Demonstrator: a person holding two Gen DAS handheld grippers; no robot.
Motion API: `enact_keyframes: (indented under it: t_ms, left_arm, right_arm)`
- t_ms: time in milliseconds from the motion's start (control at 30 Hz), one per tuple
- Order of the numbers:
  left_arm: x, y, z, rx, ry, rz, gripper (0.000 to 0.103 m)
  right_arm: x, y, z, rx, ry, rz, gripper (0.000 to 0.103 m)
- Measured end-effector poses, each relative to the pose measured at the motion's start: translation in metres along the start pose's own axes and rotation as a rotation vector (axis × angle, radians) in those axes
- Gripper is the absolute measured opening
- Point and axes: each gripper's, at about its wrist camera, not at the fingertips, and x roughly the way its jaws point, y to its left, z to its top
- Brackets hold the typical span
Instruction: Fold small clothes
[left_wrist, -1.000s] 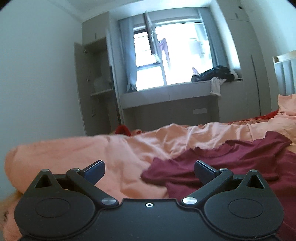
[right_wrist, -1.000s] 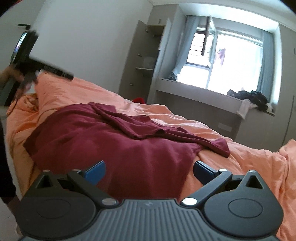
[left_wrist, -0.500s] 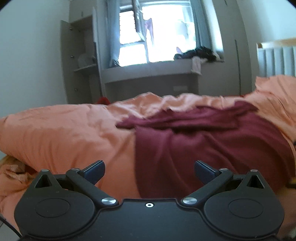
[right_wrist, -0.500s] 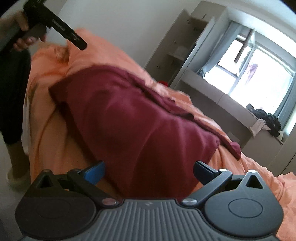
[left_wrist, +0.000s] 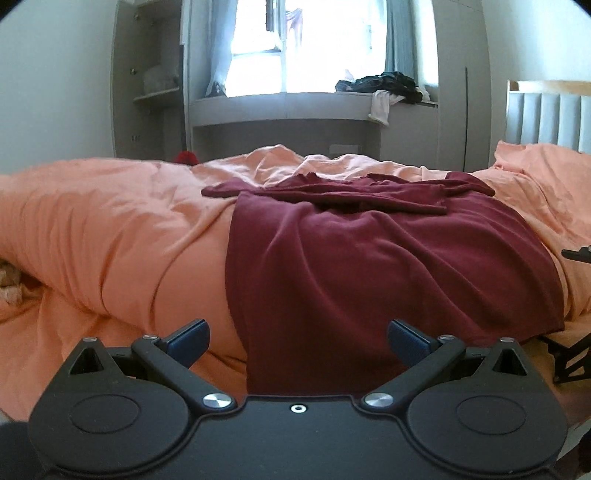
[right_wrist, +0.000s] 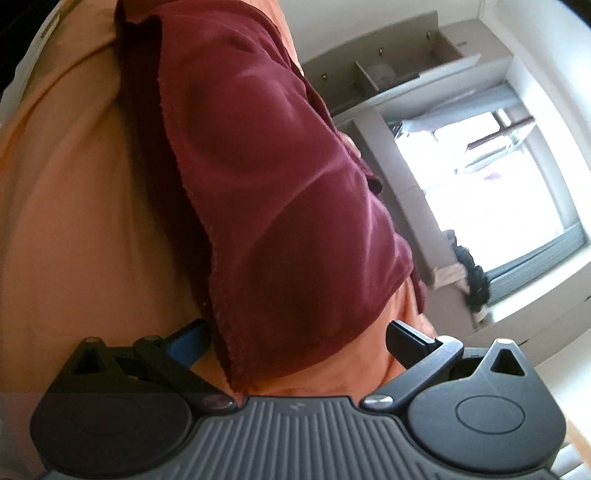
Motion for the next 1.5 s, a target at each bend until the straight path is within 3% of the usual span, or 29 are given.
enact_keyframes:
  t_ms: [67, 167, 267, 333, 400, 667, 833, 967, 1133, 1267, 1400, 1500]
  left_arm:
    - [0.000, 0.001, -0.001, -0.016, 0.008, 0.003, 0.102]
    - [-0.001, 0.001, -0.001, -0.021, 0.003, 0.010, 0.102]
    - [-0.005, -0.003, -0.002, -0.002, -0.013, 0.012, 0.102]
    - [-0.007, -0.009, -0.004, 0.032, -0.028, 0.009, 0.102]
    - [-0.010, -0.017, -0.006, 0.082, -0.040, 0.004, 0.102]
    - [-0.010, -0.069, -0.021, 0.281, -0.056, -0.070, 0.102]
    - [0.003, -0.106, -0.030, 0.341, -0.097, -0.009, 0.102]
    - [0.019, -0.130, -0.032, 0.377, -0.139, 0.114, 0.102]
    - [0.033, -0.137, -0.026, 0.349, -0.128, 0.216, 0.101]
    - [0.027, -0.129, -0.016, 0.237, -0.151, 0.205, 0.096]
    - [0.016, -0.138, -0.012, 0.228, -0.212, 0.196, 0.096]
    - [0.011, -0.147, -0.011, 0.251, -0.249, 0.200, 0.081]
  right_arm:
    - [-0.002, 0.003, 0.002, -0.024, -0.021, -0.042, 0.102]
    - [-0.011, 0.003, 0.005, -0.009, -0.081, -0.061, 0.089]
    - [-0.017, 0.002, 0.007, 0.022, -0.117, -0.014, 0.057]
    - [-0.025, 0.000, 0.006, 0.043, -0.137, 0.022, 0.027]
    - [-0.032, -0.007, 0.008, 0.100, -0.165, 0.074, 0.012]
    - [-0.047, -0.086, 0.019, 0.493, -0.208, 0.281, 0.008]
    - [-0.049, -0.125, 0.025, 0.630, -0.236, 0.353, 0.008]
    - [-0.055, -0.145, 0.030, 0.671, -0.251, 0.378, 0.008]
    - [-0.058, -0.164, 0.031, 0.698, -0.271, 0.385, 0.008]
    - [-0.061, -0.169, 0.035, 0.711, -0.297, 0.370, 0.008]
    - [-0.060, -0.170, 0.038, 0.729, -0.315, 0.372, 0.008]
    - [-0.062, -0.172, 0.041, 0.728, -0.329, 0.361, 0.008]
